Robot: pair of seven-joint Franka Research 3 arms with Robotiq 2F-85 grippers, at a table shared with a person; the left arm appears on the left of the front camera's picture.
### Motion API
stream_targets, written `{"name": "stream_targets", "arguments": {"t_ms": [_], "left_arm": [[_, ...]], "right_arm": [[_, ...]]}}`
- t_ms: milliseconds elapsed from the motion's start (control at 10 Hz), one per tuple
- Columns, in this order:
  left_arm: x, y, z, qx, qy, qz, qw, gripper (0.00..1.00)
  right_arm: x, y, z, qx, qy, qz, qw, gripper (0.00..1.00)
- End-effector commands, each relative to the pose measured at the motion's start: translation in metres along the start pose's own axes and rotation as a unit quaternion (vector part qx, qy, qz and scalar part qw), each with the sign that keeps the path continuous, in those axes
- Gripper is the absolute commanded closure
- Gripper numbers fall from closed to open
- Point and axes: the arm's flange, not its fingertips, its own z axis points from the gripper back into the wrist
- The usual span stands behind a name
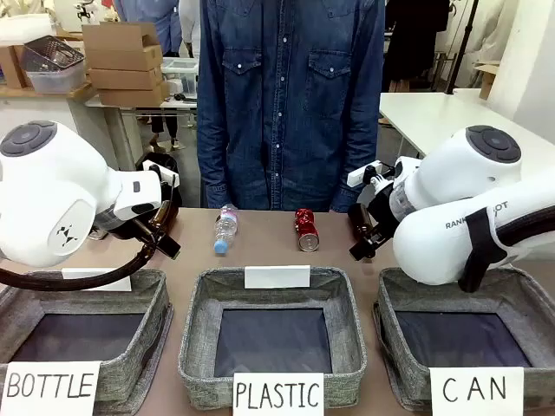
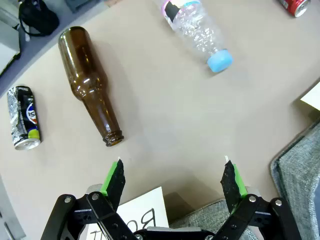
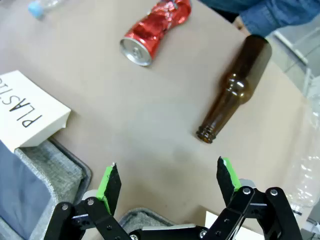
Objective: Sort the can waste into the basket.
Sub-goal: Pick up the can waste from the table and place it in the right Fabric basket.
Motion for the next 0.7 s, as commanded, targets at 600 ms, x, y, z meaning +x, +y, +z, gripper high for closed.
{"name": "stream_targets", "arguments": {"t_ms": [600], "left_arm": [[0.0,0.0,0.0001,0.0,0.0,0.0,1.0,0.0]], "right_arm": [[0.0001,0.0,0.0,0.0,0.0,0.0,1.0,0.0]]}}
